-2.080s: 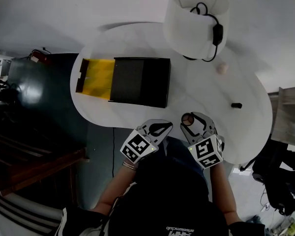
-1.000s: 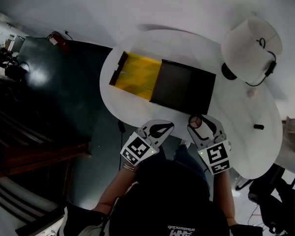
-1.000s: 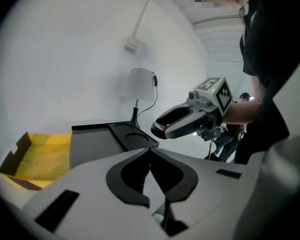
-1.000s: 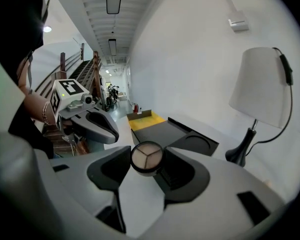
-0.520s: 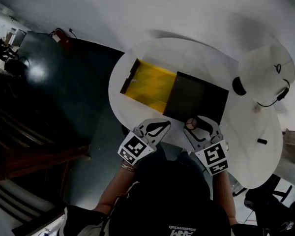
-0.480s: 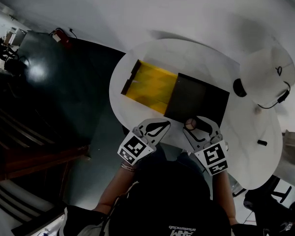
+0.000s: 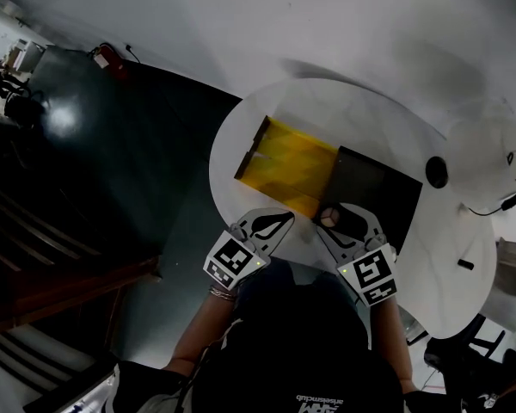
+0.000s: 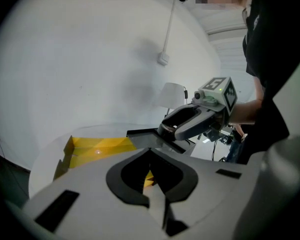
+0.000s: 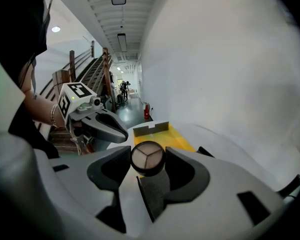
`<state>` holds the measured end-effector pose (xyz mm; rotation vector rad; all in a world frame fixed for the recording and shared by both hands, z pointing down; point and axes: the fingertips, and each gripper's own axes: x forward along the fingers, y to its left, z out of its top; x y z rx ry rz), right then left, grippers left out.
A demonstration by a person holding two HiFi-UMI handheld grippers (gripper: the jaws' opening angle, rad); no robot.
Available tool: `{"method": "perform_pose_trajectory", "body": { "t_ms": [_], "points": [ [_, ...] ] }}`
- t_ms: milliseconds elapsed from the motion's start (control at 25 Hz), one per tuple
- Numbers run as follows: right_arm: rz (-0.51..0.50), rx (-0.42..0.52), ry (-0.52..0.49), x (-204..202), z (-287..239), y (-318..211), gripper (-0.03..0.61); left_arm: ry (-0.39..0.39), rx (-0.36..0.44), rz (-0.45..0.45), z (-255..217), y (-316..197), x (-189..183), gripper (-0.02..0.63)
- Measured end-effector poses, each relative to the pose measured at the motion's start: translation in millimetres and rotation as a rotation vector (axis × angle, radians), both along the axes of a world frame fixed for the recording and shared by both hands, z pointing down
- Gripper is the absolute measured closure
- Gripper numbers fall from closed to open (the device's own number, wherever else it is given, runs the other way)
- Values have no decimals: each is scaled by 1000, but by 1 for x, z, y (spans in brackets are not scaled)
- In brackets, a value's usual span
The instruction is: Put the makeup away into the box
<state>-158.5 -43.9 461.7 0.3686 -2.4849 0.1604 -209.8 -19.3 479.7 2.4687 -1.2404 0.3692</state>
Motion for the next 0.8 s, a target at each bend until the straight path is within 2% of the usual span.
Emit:
{"method": "perform_pose_trajectory", "body": {
  "t_ms": [480,800],
  "points": [
    [-6,-39,38,-84,14,-19,350,6,-28,-29,15,-11,-88,597],
    [4,-75,74,-123,29,-26,349,22,-57,-30,27,-14,-127,597]
  ]
}}
